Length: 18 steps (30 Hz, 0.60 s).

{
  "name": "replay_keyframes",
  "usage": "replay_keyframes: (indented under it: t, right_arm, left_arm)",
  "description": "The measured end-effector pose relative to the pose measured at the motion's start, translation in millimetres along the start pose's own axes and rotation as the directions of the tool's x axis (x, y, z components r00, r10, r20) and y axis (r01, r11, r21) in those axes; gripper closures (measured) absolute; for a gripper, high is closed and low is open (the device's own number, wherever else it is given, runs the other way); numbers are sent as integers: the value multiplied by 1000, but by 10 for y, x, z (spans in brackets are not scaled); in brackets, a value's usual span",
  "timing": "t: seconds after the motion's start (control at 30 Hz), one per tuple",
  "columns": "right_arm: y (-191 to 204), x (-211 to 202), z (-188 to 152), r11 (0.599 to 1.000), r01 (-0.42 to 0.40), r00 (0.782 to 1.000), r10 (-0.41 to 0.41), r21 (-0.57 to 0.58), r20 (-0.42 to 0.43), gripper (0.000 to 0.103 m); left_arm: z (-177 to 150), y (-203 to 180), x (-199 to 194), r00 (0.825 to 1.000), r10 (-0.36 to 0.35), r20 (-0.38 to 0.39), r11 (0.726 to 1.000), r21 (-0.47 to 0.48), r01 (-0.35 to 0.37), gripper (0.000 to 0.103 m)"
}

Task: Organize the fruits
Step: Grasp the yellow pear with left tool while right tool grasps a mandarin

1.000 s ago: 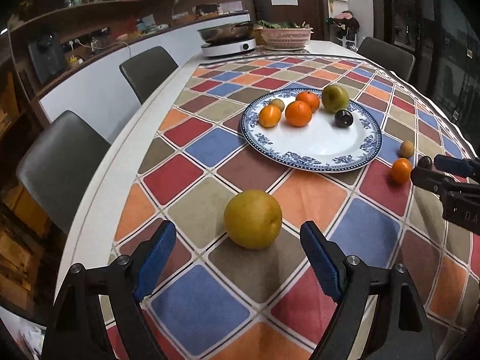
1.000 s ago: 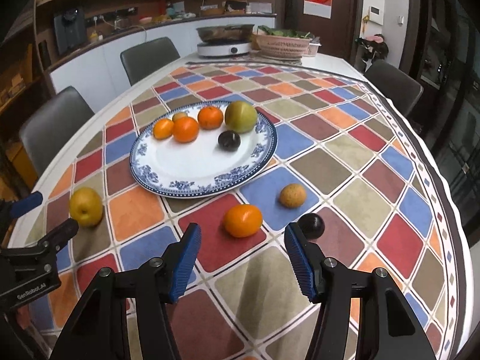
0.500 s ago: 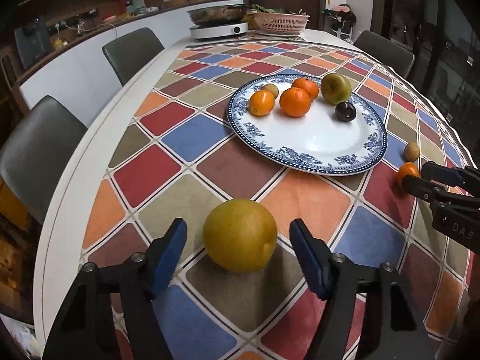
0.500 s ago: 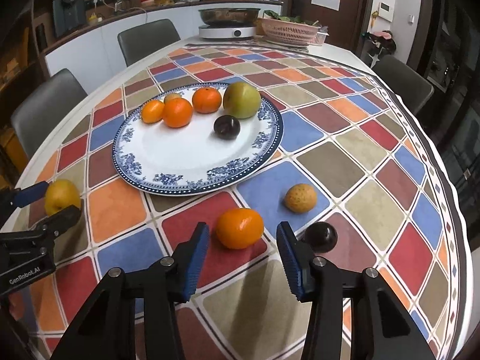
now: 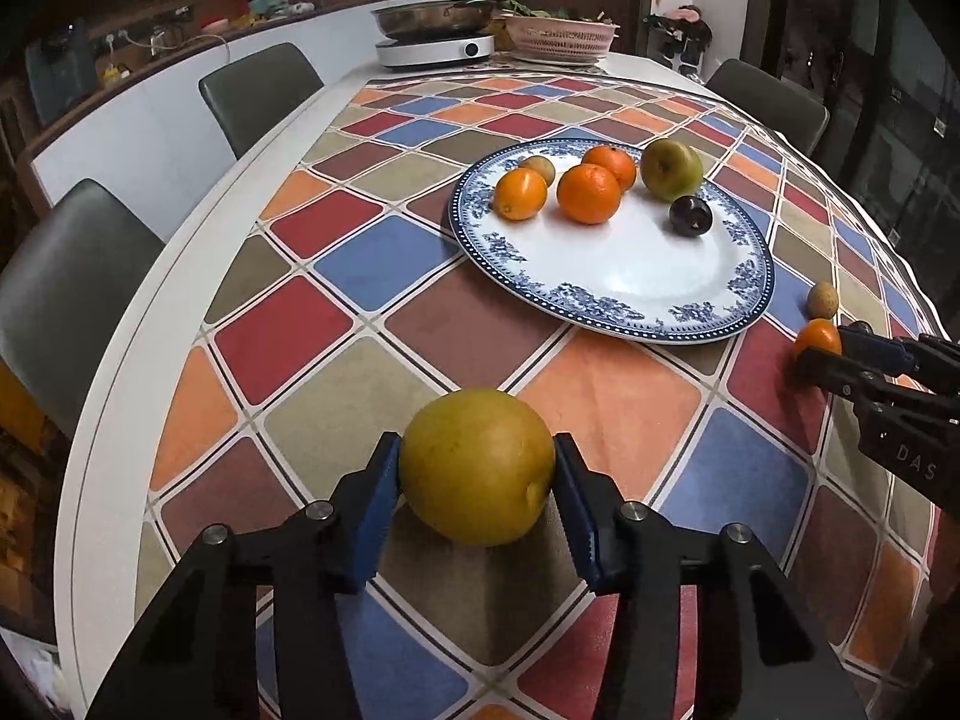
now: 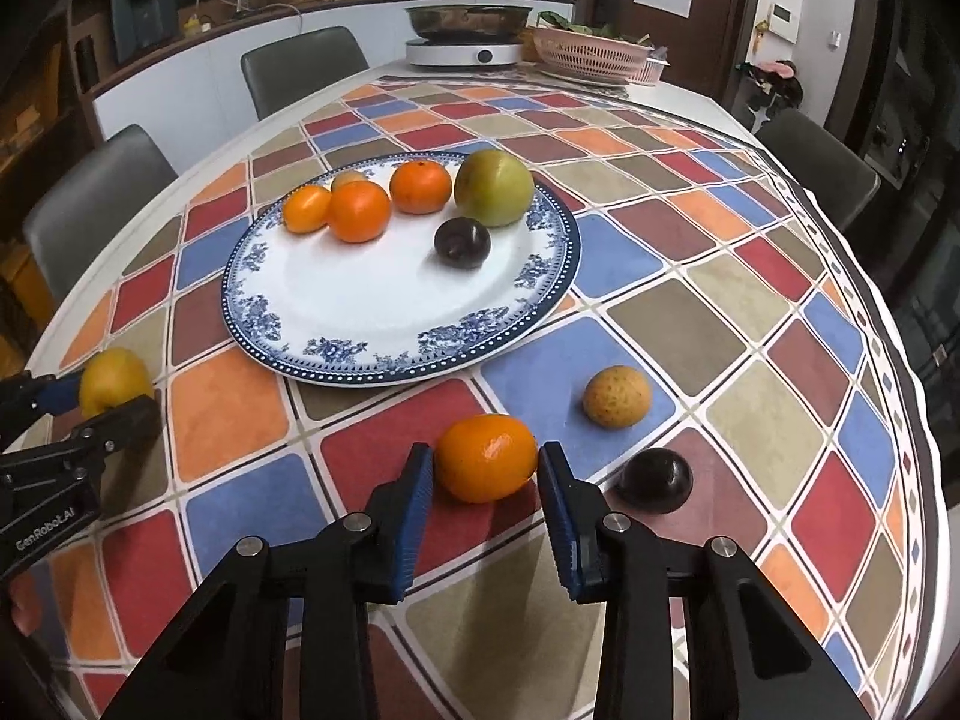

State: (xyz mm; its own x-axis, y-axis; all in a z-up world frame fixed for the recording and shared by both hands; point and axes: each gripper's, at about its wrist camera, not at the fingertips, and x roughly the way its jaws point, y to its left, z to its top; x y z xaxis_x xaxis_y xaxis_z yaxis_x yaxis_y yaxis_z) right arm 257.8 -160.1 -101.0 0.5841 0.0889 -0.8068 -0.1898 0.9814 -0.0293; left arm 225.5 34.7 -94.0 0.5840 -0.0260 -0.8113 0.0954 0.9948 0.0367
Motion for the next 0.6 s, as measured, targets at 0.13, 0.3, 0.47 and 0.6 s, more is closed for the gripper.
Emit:
replay_keyframes:
  t: [0.13, 0.3, 0.47, 0.6]
  right_arm:
    - [13, -68, 2, 1000, 4, 1000, -4, -8, 19, 67]
    - [26, -176, 5, 1000, 0, 999, 0, -9, 44, 67]
    - [33, -319, 16, 1000, -14, 997, 15, -13, 78, 67]
    - [27, -451, 42, 1000, -28, 993, 29, -13, 111, 67]
  left_arm:
    - [4, -9, -62, 1000, 8, 26, 1000, 5, -8, 54]
    - [9, -11, -166, 999, 3, 49, 1000, 1, -3, 54]
    - [18, -30, -322, 997, -5, 82, 1000, 7, 4, 54]
    - [64, -60, -455, 994, -17, 112, 1000, 13, 15, 54]
